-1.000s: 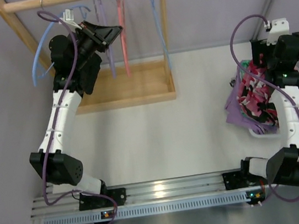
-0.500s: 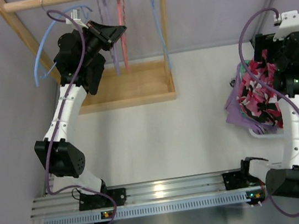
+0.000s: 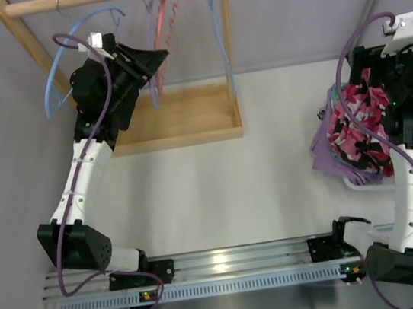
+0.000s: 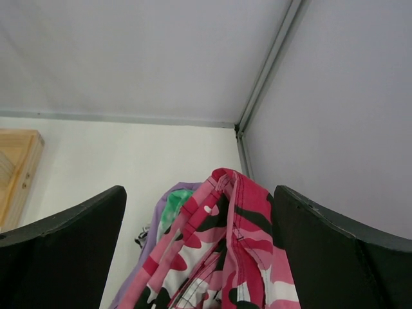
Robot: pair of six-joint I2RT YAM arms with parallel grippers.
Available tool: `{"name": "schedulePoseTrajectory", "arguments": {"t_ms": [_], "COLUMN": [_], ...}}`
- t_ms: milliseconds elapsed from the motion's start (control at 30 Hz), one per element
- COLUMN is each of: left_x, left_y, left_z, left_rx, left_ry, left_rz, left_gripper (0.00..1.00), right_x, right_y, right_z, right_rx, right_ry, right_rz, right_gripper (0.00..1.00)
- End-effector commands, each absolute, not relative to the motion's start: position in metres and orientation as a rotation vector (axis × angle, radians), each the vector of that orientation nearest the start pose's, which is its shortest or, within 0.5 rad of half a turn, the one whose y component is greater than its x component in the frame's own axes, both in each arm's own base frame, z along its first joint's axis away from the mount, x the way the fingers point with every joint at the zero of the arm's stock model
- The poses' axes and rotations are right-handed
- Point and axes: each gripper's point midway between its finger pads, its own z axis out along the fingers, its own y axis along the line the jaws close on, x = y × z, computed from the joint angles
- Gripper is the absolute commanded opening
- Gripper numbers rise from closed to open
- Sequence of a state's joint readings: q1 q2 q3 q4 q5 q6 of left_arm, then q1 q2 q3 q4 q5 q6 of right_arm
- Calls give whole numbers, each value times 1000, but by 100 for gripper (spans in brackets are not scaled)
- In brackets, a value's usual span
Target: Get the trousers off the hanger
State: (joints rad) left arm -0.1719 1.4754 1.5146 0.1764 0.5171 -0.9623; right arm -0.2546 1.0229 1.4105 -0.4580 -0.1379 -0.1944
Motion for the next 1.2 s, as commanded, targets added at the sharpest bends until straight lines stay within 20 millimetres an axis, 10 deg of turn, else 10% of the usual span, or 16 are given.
{"name": "schedulePoseTrajectory", "arguments": {"t_ms": [0,167,533,833,1167], "left_x": [405,384,325,265,216], "left_y": [-168,-143,-86,-79,-34], "left_z": [459,437,373,329,293], "left_rx": [-108,-91,74,199,269], "left_ry": [1512,1547,1805,1948,2064], "left_rz": [-1143,-939,-412,-369,-78], "left_gripper": [75,98,99,99,98], "right_x": [317,312,300,297,252], "right_y": [-58,-45,-4,7,33], "right_z": [451,449,420,397,326], "right_rx": [-80,-131,-277,-313,-430], "right_ry": [1579,1576,1659,1709,1837], "right_rz": [-187,-133,77,154,269], "right_gripper": [99,99,100,99,99]}}
